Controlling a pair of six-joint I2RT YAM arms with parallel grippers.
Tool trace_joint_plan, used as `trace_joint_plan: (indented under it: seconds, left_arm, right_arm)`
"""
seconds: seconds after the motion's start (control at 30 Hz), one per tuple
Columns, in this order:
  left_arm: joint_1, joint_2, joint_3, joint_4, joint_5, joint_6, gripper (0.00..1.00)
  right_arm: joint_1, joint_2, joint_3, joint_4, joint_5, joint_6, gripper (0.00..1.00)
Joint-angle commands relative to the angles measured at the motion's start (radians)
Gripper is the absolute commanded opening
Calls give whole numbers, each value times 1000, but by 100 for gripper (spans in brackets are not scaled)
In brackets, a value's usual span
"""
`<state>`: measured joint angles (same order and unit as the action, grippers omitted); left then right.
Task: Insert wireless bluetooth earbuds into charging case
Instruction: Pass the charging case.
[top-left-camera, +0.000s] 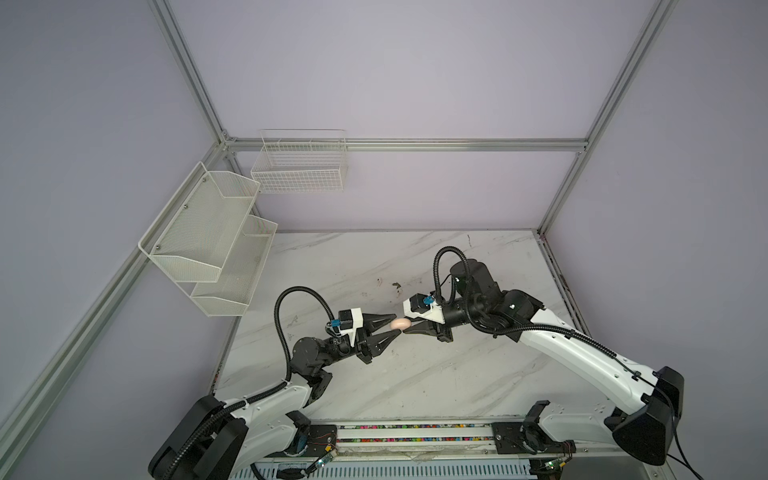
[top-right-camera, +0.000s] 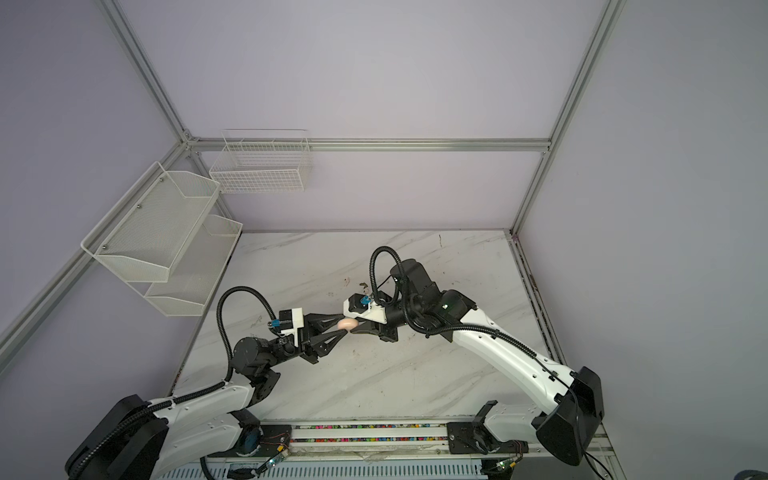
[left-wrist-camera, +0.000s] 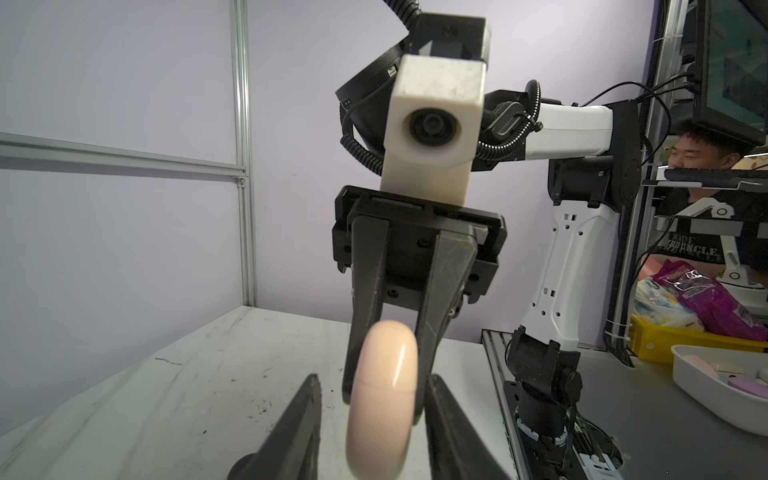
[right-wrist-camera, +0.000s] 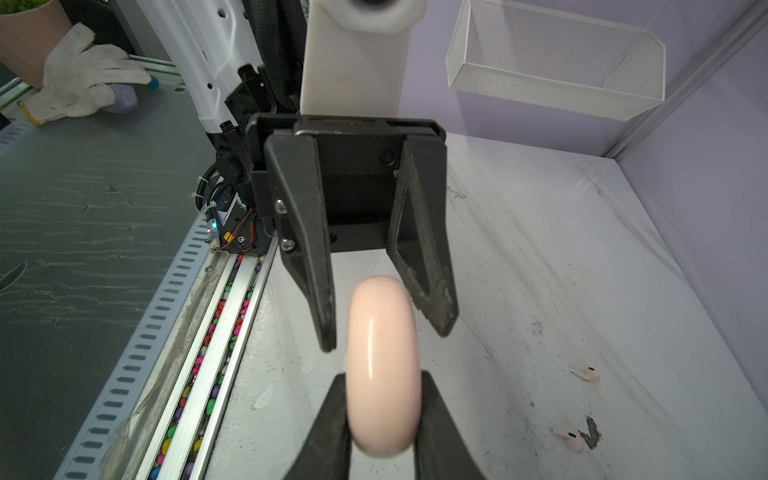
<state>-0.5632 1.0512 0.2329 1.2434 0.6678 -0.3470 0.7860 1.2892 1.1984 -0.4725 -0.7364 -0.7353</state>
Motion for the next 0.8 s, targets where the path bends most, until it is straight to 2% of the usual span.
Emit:
trace_joint_plan:
  seconds: [0.0, 0.37, 0.57, 0.77]
  left_arm:
    - [-5, -58, -17, -99, -35, 24, 41]
    - [-27, -35, -35, -115, -2, 77, 41]
    - [-27, -35, -22, -124, -17, 117, 36]
    - [-27, -93, -18, -190, -54, 169, 33]
  right_arm:
    - [0, -5, 24, -4, -1, -27, 23]
    - [-3, 9, 41, -6, -10, -14, 22]
    - [-4, 11, 41, -8, -14, -15, 22]
    - [-4, 5, 33, -8, -3, -13, 22]
